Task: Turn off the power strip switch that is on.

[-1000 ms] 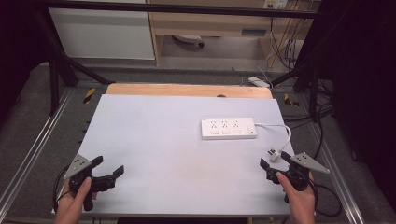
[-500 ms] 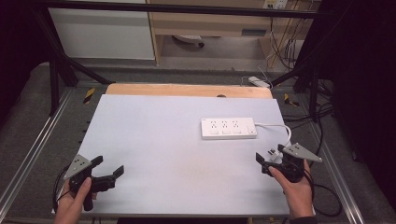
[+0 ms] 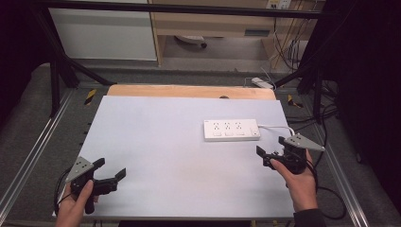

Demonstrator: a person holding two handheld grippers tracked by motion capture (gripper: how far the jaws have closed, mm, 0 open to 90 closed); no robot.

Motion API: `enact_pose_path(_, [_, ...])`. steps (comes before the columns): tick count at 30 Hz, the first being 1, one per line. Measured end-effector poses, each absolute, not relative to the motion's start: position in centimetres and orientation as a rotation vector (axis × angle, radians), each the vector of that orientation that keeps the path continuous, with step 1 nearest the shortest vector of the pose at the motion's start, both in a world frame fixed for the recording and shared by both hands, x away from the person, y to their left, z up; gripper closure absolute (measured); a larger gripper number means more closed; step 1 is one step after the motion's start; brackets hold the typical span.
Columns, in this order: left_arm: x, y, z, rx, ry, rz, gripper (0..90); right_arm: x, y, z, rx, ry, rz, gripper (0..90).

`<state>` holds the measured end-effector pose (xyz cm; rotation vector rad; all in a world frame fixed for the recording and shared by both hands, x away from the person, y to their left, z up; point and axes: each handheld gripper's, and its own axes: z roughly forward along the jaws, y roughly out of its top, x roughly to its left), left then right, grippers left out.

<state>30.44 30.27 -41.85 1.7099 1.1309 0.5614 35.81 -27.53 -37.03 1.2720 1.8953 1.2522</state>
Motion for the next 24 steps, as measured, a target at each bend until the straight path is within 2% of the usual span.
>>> enact_pose_path(24, [30.5,30.2,-41.9,1.710,1.139,0.559,5.7,38.1,-27.1,-34.2,1.262,1.888,1.254,6.0])
